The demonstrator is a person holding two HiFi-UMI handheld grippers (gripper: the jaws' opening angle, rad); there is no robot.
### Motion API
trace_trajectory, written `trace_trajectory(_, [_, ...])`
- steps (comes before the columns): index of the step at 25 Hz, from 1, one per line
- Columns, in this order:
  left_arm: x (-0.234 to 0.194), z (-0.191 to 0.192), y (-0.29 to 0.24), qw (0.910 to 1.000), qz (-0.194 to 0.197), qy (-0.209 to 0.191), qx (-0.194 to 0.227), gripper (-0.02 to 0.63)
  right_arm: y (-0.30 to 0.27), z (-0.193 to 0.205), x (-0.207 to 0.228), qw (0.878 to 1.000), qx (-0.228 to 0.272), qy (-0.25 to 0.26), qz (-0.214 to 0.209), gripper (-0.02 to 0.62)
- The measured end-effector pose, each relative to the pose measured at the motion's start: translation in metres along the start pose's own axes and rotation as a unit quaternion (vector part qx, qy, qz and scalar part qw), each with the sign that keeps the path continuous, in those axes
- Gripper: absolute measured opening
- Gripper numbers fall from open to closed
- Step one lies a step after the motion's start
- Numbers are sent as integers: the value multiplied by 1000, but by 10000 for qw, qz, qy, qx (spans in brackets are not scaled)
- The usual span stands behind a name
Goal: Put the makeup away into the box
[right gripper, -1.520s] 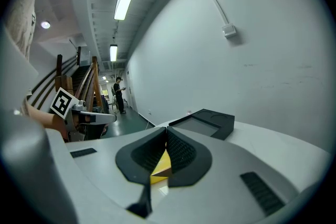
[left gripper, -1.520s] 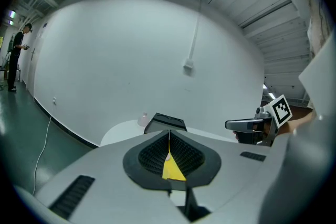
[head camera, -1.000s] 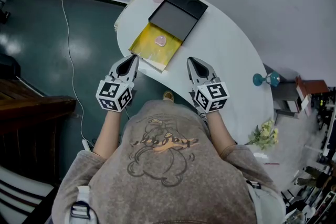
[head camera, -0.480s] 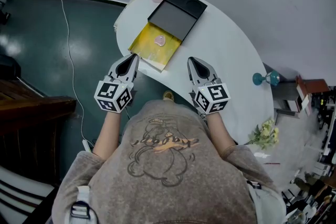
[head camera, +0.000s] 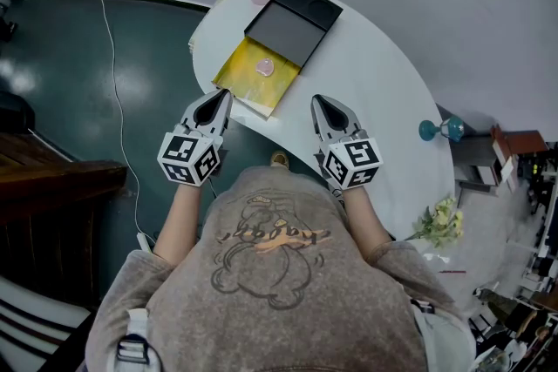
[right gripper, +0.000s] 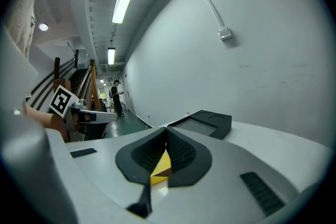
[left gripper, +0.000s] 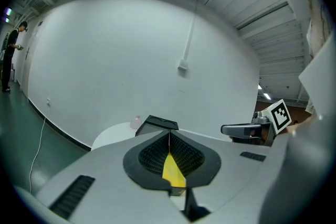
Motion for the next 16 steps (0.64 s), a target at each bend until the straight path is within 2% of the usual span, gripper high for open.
trace_trajectory(16, [5, 5, -2, 9999, 18, 4, -120, 25, 5, 4, 1, 10000, -35, -43, 25, 3])
Point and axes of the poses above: the fingertips, and each gripper's own axes: y backward along the fingers, x to its right, z out of its underside, the point moved 10 cm from there along y, backward along the fingers, and after that the axes turned 10 degrees about y, right-handed, at the moved point
